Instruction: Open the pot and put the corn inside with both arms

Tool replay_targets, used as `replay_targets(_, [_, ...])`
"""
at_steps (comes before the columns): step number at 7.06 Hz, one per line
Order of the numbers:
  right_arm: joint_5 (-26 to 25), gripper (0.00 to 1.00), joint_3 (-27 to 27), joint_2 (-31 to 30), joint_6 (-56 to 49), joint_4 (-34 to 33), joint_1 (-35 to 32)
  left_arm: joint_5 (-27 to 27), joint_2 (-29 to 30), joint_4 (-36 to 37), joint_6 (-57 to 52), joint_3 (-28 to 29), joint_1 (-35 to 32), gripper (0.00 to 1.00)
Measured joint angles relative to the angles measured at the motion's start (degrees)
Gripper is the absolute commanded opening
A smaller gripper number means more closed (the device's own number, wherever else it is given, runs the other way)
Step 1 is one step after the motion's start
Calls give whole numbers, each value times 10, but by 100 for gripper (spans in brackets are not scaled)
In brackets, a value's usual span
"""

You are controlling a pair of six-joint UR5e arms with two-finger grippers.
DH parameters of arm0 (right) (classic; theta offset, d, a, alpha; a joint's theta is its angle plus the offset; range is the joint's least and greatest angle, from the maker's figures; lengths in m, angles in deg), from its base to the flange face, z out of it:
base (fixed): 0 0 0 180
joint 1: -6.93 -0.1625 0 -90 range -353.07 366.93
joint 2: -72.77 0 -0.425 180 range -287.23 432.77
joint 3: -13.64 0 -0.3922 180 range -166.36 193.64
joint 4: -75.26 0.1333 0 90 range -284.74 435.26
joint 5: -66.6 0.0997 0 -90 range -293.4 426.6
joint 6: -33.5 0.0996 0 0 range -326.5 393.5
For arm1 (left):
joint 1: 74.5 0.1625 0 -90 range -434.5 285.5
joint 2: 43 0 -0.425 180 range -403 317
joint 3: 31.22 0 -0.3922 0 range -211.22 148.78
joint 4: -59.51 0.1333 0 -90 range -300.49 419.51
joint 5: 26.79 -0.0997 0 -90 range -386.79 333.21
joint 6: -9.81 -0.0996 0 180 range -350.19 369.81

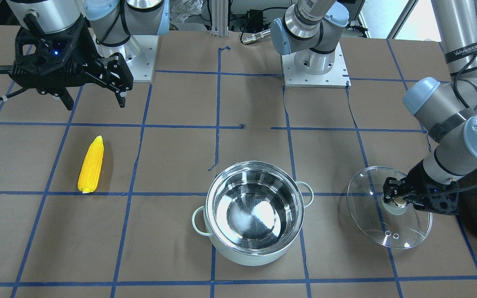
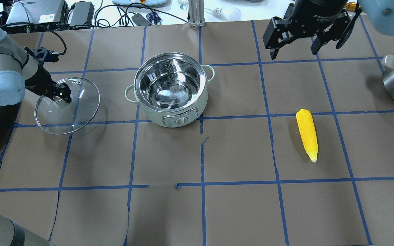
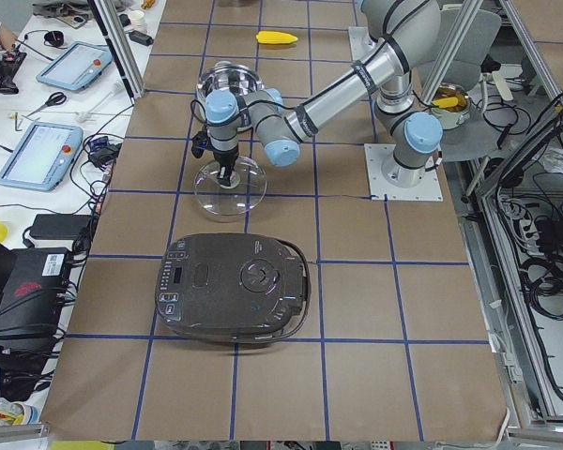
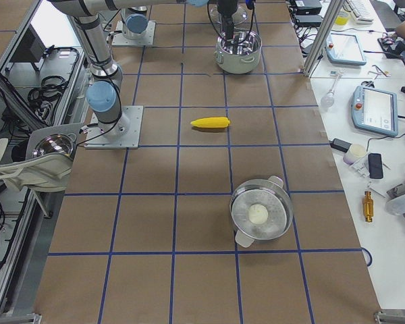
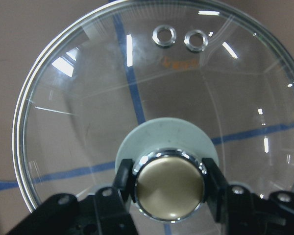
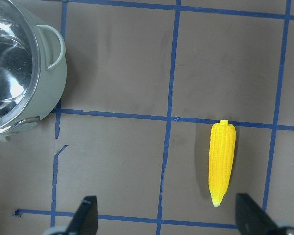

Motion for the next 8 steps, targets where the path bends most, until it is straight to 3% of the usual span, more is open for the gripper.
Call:
replay_targets(2, [0, 100, 0, 1, -1, 3, 0, 2, 12, 5, 11, -6, 6, 54])
replay_targets(6, [-2, 100, -1, 37, 4, 0, 5, 1, 13, 20, 55, -20, 10, 55])
replay_targets(7, [-10, 100, -10, 51, 5, -3, 15, 3, 13, 38, 60, -27, 14, 62])
replay_targets(8, [-17, 100, -37, 62, 4, -23, 41, 4, 13, 57, 62, -37, 19, 63])
